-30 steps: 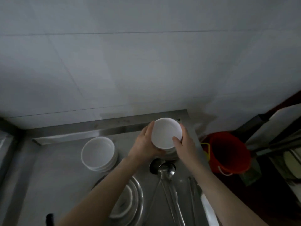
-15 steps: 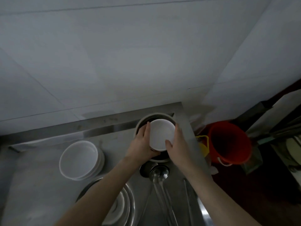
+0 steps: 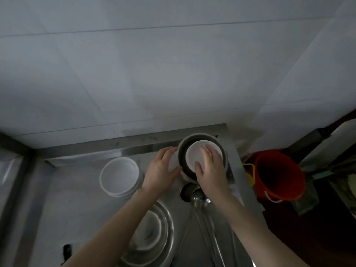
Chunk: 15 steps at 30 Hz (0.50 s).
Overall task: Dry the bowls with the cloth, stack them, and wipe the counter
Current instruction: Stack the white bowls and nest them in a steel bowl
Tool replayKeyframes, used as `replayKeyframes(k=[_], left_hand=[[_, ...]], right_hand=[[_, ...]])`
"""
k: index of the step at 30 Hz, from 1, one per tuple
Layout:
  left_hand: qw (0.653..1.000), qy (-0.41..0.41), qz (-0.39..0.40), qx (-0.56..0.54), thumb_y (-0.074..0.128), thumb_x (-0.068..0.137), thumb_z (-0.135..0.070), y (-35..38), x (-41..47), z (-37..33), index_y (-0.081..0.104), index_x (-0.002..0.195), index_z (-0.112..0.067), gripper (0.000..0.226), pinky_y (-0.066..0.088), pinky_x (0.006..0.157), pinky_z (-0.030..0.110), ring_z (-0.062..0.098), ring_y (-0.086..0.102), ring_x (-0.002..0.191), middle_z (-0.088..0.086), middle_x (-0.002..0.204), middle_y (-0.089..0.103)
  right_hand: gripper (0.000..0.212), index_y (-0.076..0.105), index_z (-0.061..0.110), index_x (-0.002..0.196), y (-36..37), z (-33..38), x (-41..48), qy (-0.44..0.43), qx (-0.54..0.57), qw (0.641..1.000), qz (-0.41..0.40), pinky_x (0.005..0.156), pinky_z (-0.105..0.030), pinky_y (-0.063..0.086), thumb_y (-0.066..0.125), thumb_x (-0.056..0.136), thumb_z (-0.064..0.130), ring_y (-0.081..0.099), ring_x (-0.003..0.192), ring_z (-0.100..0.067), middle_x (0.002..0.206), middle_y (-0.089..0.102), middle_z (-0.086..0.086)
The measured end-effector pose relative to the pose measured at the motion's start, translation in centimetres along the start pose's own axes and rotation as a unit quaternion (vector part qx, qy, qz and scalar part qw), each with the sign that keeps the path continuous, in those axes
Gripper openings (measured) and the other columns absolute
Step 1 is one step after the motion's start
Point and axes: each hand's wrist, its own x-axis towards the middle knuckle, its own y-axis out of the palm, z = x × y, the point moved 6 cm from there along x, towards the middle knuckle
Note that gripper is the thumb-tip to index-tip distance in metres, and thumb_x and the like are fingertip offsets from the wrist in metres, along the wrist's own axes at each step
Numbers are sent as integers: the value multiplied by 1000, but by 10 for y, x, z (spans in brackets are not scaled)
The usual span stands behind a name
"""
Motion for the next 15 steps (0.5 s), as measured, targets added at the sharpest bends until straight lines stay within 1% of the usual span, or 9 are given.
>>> replayKeyframes(k=[1,3,5,7,8,10,11,13,15], left_hand=[[1000,-11,-28,6,75,83,-25,-15,-8,8,53,135,-17,58,46,99,33,19,53,120,4,133,55],[997,-37,-69,6,77,80,-21,-41,-26,29,59,129,-16,52,48,96,39,22,56,113,5,125,59],[994,-77,-77,-1,81,76,-22,-63,-44,58,59,127,-17,56,47,99,43,24,54,115,5,126,57],[992,-111,-57,8,85,71,-27,-79,-60,86,55,131,-20,67,40,102,37,23,46,122,3,133,50],[992,-120,-48,15,87,67,-28,-86,-67,98,53,133,-20,74,38,102,36,24,42,124,4,136,47],[990,-141,-25,12,90,58,-32,-94,-78,121,48,138,-19,91,38,104,41,26,36,126,7,139,42],[988,-152,-13,6,89,53,-38,-97,-81,131,46,140,-19,99,36,106,44,28,34,127,9,141,40],[985,-173,11,-9,74,46,-56,-100,-86,149,40,144,-21,109,32,107,45,31,32,130,12,145,35],[980,-191,32,-44,66,43,-65,-98,-88,163,35,147,-21,117,33,109,45,35,34,134,13,148,30]], right_hand=[[44,48,7,133,6,14,-2,-21,19,1000,5,107,-32,37,59,92,17,39,131,-24,140,44,-11],[42,52,5,129,23,40,-6,-51,56,997,32,103,-39,43,61,90,15,47,123,-24,130,51,-11],[47,48,9,132,45,65,-12,-62,79,990,95,104,-34,41,63,89,20,48,121,-21,130,51,-8],[58,40,15,140,69,85,-20,-63,84,980,171,105,-25,31,65,88,26,42,127,-19,137,45,-6],[65,36,16,143,81,92,-23,-58,86,974,201,106,-25,29,66,87,29,40,130,-20,141,41,-6],[77,29,19,146,99,106,-27,-32,105,962,249,107,-30,31,69,82,36,36,133,-21,145,36,-6],[82,27,22,147,108,111,-28,-22,114,957,265,106,-30,32,72,79,39,36,133,-21,145,35,-6],[92,23,26,148,123,119,-28,-18,111,952,285,103,-29,34,76,74,40,39,131,-22,144,36,-8],[102,15,27,150,138,125,-29,-19,98,947,304,104,-32,36,78,71,40,38,131,-23,145,34,-7]])
